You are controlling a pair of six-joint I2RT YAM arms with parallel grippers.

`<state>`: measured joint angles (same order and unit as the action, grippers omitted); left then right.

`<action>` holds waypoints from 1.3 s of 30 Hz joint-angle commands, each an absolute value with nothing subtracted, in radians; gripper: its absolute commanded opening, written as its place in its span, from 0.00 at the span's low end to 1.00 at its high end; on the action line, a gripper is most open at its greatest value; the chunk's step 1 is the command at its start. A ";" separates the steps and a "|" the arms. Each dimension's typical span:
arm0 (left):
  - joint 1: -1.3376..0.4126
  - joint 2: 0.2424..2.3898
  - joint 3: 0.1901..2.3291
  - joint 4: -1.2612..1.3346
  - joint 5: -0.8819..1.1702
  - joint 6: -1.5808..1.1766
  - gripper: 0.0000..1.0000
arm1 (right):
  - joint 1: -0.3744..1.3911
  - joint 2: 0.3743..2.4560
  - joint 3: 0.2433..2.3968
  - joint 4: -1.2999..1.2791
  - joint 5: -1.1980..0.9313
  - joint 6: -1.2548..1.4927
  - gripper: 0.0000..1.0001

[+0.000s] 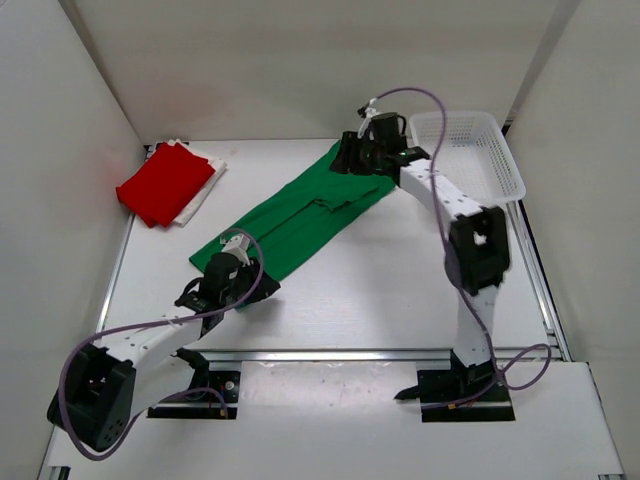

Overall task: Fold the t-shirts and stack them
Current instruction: Rotate the tshirt 70 degrees

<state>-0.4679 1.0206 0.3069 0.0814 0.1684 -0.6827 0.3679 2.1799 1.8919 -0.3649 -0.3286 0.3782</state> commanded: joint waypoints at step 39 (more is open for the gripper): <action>-0.492 1.063 0.360 0.023 0.244 -0.626 0.40 | 0.355 1.678 0.721 0.178 -0.410 0.516 0.00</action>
<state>-0.4339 1.0382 0.3138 -0.0200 0.2161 -0.6315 0.4473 1.7725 0.7937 0.2279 -0.3939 0.5911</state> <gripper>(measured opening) 0.390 0.006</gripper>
